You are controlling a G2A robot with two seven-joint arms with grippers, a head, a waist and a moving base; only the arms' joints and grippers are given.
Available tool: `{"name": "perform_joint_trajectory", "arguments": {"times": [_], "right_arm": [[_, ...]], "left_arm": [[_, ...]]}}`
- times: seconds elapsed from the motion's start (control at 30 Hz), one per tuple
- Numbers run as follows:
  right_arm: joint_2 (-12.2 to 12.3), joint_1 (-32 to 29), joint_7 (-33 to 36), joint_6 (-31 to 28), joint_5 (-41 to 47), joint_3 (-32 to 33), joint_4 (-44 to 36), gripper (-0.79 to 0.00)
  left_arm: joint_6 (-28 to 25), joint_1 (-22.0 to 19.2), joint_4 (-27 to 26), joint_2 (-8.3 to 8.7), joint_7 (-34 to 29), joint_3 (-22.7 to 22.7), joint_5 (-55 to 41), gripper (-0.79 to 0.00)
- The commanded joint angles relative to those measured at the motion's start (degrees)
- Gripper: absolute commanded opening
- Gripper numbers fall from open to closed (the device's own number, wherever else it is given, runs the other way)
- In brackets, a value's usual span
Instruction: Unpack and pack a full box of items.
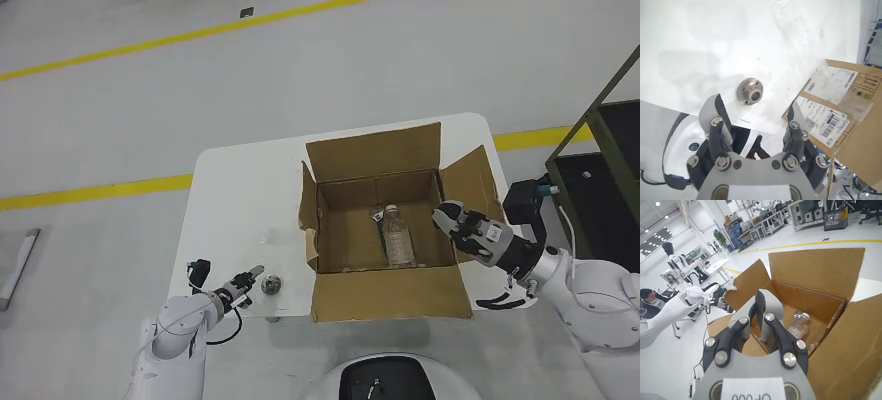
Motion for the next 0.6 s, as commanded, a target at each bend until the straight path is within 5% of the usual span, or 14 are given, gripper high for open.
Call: {"name": "perform_joint_trajectory", "arguments": {"times": [0.0,0.33,0.57], "right_arm": [[0.0,0.1,-0.1,0.0,0.6,0.3,0.4,-0.757],[0.1,5.4,6.3,7.0,-3.4,-2.3,2.2,-0.785],[-0.2,7.9,6.7,9.5,-4.7,-4.9,3.4,-0.785]], "left_arm": [[-1.5,0.7,-3.6,0.18,1.7,-0.7,0.3,0.0],[-6.6,2.3,-19.9,0.32,8.1,-3.7,-7.1,0.0],[-8.4,1.0,-23.1,0.48,9.2,-4.5,-12.2,0.0]]}}
